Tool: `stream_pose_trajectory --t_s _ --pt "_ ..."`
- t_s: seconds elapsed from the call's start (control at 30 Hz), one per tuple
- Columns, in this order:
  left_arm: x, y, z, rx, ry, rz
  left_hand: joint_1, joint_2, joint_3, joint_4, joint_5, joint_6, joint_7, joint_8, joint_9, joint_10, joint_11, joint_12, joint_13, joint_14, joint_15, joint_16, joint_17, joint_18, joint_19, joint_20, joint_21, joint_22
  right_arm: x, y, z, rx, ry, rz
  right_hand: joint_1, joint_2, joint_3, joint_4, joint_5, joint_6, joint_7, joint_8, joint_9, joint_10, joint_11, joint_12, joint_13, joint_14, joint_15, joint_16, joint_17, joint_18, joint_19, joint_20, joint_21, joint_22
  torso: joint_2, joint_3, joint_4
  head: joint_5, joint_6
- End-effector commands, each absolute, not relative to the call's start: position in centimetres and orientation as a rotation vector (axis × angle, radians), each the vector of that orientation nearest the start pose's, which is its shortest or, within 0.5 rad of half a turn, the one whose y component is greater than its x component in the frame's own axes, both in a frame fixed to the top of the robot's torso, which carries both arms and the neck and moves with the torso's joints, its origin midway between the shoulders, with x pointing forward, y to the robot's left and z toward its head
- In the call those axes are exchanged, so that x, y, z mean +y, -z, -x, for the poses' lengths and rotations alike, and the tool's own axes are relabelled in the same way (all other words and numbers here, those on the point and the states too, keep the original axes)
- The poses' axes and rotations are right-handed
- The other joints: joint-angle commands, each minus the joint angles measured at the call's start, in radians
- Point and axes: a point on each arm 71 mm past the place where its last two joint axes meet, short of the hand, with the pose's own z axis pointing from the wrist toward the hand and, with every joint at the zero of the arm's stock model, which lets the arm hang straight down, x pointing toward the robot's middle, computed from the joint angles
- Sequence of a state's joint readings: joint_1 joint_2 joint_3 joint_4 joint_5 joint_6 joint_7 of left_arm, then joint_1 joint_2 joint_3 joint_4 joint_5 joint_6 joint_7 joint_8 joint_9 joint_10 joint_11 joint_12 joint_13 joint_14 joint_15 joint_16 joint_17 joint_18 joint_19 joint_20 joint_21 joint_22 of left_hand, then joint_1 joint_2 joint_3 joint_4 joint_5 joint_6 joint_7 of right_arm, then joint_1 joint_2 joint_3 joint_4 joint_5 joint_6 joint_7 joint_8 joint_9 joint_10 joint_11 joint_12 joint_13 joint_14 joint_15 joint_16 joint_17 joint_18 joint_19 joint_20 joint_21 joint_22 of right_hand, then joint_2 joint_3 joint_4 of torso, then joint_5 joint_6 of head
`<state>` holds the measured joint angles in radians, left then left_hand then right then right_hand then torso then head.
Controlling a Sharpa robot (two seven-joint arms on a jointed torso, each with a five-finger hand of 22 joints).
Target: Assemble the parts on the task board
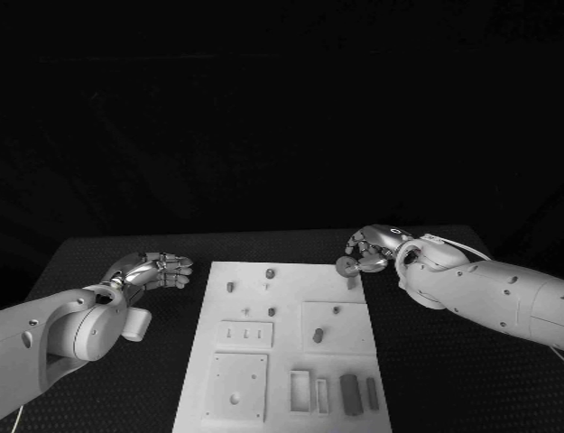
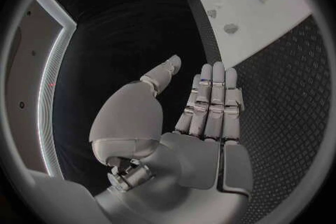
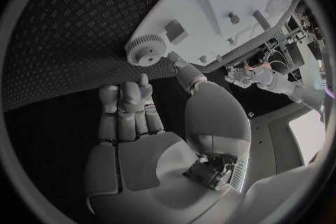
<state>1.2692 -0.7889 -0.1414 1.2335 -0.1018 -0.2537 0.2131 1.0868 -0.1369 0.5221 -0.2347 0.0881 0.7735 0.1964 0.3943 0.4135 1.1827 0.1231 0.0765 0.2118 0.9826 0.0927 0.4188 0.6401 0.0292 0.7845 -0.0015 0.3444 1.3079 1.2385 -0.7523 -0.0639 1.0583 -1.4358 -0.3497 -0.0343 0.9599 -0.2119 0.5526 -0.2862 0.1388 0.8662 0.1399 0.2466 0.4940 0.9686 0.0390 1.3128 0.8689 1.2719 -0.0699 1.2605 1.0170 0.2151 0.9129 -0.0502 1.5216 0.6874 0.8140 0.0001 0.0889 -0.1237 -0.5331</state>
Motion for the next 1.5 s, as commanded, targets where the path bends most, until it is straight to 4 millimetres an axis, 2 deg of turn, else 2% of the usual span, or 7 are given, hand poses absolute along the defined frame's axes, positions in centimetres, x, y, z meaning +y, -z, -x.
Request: stream_pose_trajectory --t_s 0.03,0.2,0.37,0.5,1.13,1.27,1.5 --pt "27.3 20.2 -53.7 1.557 1.214 1.093 -0.002 -0.003 0.002 0.002 -0.003 -0.003 -0.003 -0.002 0.001 0.000 0.001 -0.004 0.001 -0.004 0.004 0.000 0.001 0.013 -0.007 -0.002 0.005 0.021 -30.5 19.4 -56.1 1.607 -0.307 0.043 0.015 0.003 0.015 0.001 -0.012 0.015 0.005 0.004 -0.003 0.002 -0.007 0.005 -0.002 -0.001 -0.007 -0.006 -0.001 0.047 0.002 -0.004 -0.004 0.001 0.000 0.0002 0.0012 0.001 -0.002" --pt "27.2 20.2 -53.7 1.557 1.214 1.093 -0.002 -0.002 0.002 0.002 -0.003 -0.003 -0.003 -0.002 0.002 0.000 0.001 -0.004 0.001 -0.005 0.004 0.000 0.002 0.013 -0.007 -0.002 0.005 0.021 -30.7 19.6 -56.2 1.614 -0.305 0.035 0.018 0.005 0.048 0.005 -0.033 0.018 0.005 0.003 -0.008 0.005 -0.007 0.004 -0.005 0.002 -0.007 -0.007 -0.001 0.047 0.006 -0.002 -0.006 0.002 0.001 0.0005 0.0025 0.000 -0.004" --pt "27.3 20.2 -53.7 1.556 1.214 1.094 -0.003 -0.002 0.001 0.003 -0.003 -0.003 -0.003 -0.003 0.002 0.000 0.001 -0.004 0.001 -0.005 0.004 0.000 0.002 0.013 -0.007 -0.002 0.005 0.021 -30.8 19.8 -56.2 1.619 -0.304 0.031 0.014 0.007 0.076 0.009 -0.050 0.024 0.004 0.004 -0.012 0.007 -0.008 0.004 -0.007 0.003 -0.008 -0.008 -0.001 0.047 0.009 -0.001 -0.007 0.004 0.000 -0.0003 0.0009 0.001 -0.005" --pt "27.2 20.2 -53.7 1.557 1.215 1.094 -0.003 -0.002 0.001 0.003 -0.003 -0.003 -0.003 -0.003 0.002 0.000 0.001 -0.004 0.001 -0.005 0.004 0.000 0.002 0.013 -0.007 -0.002 0.005 0.021 -30.8 20.0 -56.3 1.628 -0.302 0.030 0.014 0.006 0.078 0.009 -0.050 0.024 0.004 0.004 -0.012 0.007 -0.008 0.004 -0.007 0.003 -0.008 -0.008 -0.001 0.047 0.009 -0.001 -0.007 0.004 0.001 0.0005 0.0003 0.003 -0.006" --pt "27.2 20.2 -53.7 1.558 1.214 1.094 -0.003 -0.002 0.001 0.003 -0.003 -0.004 -0.003 -0.003 0.002 0.000 0.001 -0.005 0.002 -0.005 0.004 0.000 0.002 0.013 -0.007 -0.002 0.005 0.021 -30.3 21.3 -56.3 1.667 -0.313 0.029 0.008 0.020 0.113 0.013 -0.066 0.047 -0.001 0.014 -0.014 0.009 -0.013 0.006 -0.008 0.005 -0.012 -0.009 0.000 0.047 0.009 0.001 -0.007 0.008 0.000 -0.0009 0.0016 0.006 -0.016" --pt "27.3 20.2 -53.7 1.557 1.212 1.095 -0.004 -0.002 0.001 0.003 -0.003 -0.004 -0.003 -0.003 0.002 -0.001 0.001 -0.005 0.002 -0.005 0.004 0.000 0.002 0.013 -0.007 -0.002 0.005 0.021 -30.3 21.6 -56.2 1.672 -0.305 0.037 0.012 0.030 0.142 0.017 -0.082 0.061 -0.006 0.020 -0.015 0.009 -0.017 0.006 -0.008 0.005 -0.016 -0.010 0.001 0.047 0.009 0.001 -0.008 0.010 0.000 -0.0006 0.0014 0.007 -0.017" --pt "27.3 20.2 -53.7 1.557 1.210 1.096 -0.004 -0.002 0.001 0.003 -0.003 -0.004 -0.003 -0.003 0.003 -0.001 0.001 -0.005 0.002 -0.005 0.004 0.000 0.002 0.013 -0.007 -0.002 0.005 0.021 -30.5 22.0 -56.1 1.667 -0.266 0.084 0.060 0.020 0.210 0.004 -0.087 0.073 -0.010 0.026 -0.017 0.011 -0.021 0.007 -0.009 0.006 -0.020 -0.011 0.002 0.047 0.011 -0.002 -0.007 0.015 0.000 -0.0003 0.0017 0.007 -0.020"
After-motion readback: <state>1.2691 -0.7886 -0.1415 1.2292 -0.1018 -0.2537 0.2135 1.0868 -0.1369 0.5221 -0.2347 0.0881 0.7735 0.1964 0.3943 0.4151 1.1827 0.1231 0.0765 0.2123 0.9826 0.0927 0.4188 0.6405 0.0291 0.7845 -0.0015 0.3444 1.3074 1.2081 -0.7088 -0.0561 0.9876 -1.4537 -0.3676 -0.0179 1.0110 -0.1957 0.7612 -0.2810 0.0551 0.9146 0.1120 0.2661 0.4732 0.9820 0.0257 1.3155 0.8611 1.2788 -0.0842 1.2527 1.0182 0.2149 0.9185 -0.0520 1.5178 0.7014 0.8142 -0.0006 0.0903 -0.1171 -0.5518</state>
